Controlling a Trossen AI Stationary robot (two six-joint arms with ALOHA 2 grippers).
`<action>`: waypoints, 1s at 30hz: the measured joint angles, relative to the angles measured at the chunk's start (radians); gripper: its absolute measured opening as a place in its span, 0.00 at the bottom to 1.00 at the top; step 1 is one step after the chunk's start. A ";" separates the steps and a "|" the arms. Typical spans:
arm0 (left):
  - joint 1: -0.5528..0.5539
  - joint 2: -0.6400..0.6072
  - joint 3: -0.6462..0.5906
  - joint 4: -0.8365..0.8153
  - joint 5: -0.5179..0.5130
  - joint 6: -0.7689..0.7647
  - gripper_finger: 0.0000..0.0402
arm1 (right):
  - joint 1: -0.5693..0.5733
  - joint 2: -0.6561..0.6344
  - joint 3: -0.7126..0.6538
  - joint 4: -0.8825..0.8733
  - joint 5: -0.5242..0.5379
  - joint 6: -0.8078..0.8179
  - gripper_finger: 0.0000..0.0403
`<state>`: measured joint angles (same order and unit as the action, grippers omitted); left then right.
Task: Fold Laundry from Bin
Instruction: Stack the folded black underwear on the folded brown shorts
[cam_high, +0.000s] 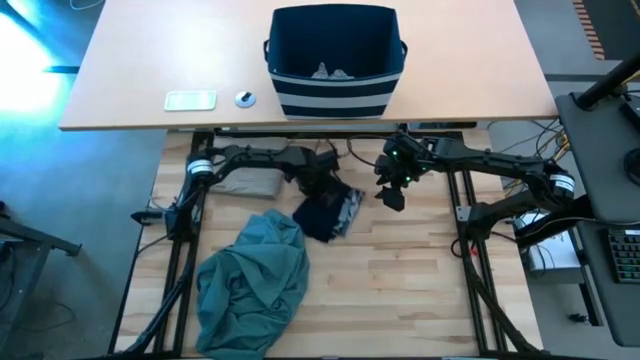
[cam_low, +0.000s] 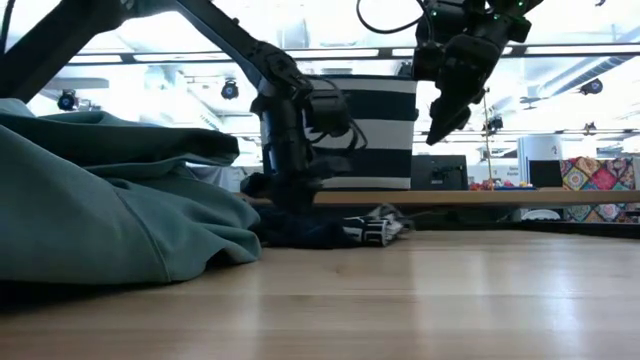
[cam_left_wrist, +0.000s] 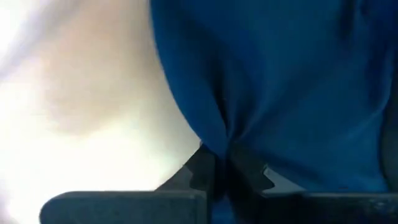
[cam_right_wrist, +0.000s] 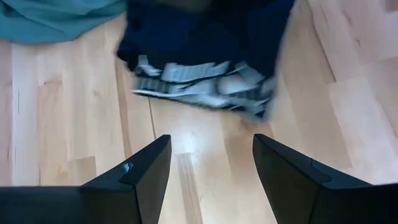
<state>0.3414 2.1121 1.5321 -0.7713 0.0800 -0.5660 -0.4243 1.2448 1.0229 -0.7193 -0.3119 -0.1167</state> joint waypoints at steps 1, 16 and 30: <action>0.015 -0.008 0.001 -0.017 -0.013 0.001 0.03 | 0.000 0.001 0.000 0.005 0.000 0.002 0.54; 0.281 -0.223 0.010 -0.367 -0.207 0.135 0.00 | -0.002 0.001 0.000 0.022 0.000 0.020 0.54; 0.542 -0.263 -0.022 -0.514 -0.221 0.337 0.00 | -0.002 0.001 0.000 0.022 0.002 0.072 0.54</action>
<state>0.8830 1.8492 1.5102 -1.2857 -0.1410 -0.2289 -0.4259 1.2453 1.0225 -0.6975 -0.3103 -0.0450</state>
